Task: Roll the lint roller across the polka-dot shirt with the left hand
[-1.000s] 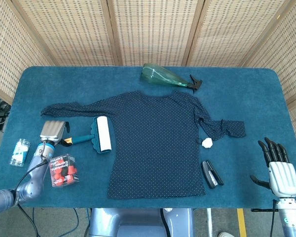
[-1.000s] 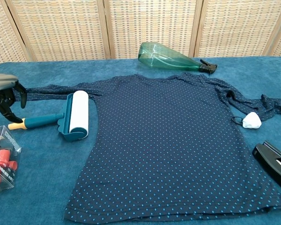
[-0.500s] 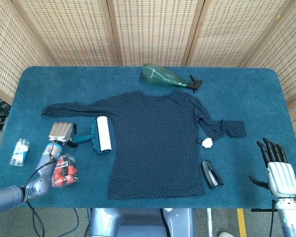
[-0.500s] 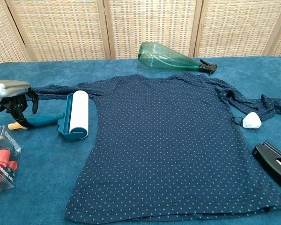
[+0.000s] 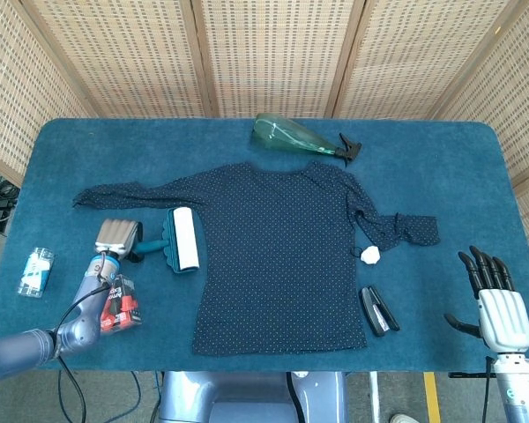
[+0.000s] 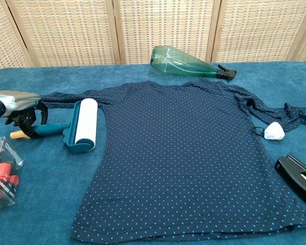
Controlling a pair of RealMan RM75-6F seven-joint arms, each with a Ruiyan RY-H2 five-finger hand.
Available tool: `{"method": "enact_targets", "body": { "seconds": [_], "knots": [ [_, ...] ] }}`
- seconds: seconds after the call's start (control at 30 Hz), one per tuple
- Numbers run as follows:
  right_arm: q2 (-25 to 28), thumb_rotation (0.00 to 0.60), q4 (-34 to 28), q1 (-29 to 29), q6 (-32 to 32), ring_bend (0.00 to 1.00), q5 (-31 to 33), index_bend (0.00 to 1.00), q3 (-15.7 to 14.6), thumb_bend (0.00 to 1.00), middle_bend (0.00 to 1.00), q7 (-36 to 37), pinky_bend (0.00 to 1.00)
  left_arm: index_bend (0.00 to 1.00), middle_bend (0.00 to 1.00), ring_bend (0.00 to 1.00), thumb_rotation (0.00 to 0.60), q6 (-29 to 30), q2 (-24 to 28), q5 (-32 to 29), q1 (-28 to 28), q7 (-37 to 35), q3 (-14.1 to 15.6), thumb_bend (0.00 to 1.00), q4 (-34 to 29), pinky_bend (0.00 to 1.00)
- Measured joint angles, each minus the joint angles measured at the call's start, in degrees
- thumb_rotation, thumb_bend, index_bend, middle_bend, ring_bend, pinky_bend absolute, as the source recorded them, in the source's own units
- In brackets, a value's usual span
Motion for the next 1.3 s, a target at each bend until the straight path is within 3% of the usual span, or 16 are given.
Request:
{"method": "enact_targets", "body": {
  "seconds": [0.07, 0.17, 0.23, 0.3, 0.73, 1.07, 1.3],
  "knots": [
    [0.0, 0.600, 0.0, 0.0, 0.2, 0.00, -0.1, 0.00, 0.0, 0.11, 0.00, 0.2, 0.00, 0.53, 0.82, 0.71, 0.600, 0.2, -0.3, -0.1, -0.1, 0.3, 0.3, 0.47, 0.3, 0.70],
    [0.2, 0.600, -0.1, -0.2, 0.8, 0.00, -0.6, 0.00, 0.0, 0.11, 0.00, 0.5, 0.00, 0.66, 0.83, 0.72, 0.600, 0.7, -1.1, 0.0, -0.1, 0.5, 0.6, 0.55, 1.1, 0.70],
    [0.2, 0.600, -0.1, -0.2, 1.0, 0.00, -0.7, 0.00, 0.1, 0.11, 0.00, 0.7, 0.00, 0.77, 0.84, 0.72, 0.600, 1.2, -1.2, 0.7, 0.0, 0.2, 0.6, 0.56, 1.2, 0.70],
    [0.2, 0.600, -0.1, -0.2, 1.1, 0.00, -0.8, 0.00, 0.0, 0.11, 0.00, 0.9, 0.00, 0.81, 0.84, 0.73, 0.600, 1.9, -1.2, 2.0, 0.2, -0.4, 0.5, 0.56, 1.2, 0.70],
    [0.4, 0.600, -0.1, -0.2, 0.8, 0.00, -0.4, 0.00, 0.1, 0.11, 0.00, 1.3, 0.00, 0.86, 0.84, 0.73, 0.600, 4.4, 5.1, 14.0, -0.3, -3.8, -0.7, 0.45, -4.1, 0.70],
    [0.2, 0.600, 1.2, 0.2, -1.1, 0.00, 2.0, 0.00, 0.8, 0.11, 0.00, 1.7, 0.00, 0.87, 0.85, 0.73, 0.600, -0.4, 5.6, 13.1, -4.3, -1.8, -1.8, 0.42, -4.0, 0.70],
    [-0.2, 0.600, 2.5, 0.6, -2.9, 0.00, 4.2, 0.00, 1.3, 0.11, 0.00, 1.7, 0.00, 0.87, 0.85, 0.73, 0.600, -4.2, 4.0, 8.8, -8.6, 1.8, -2.0, 0.43, -1.5, 0.70]
  ]
}}
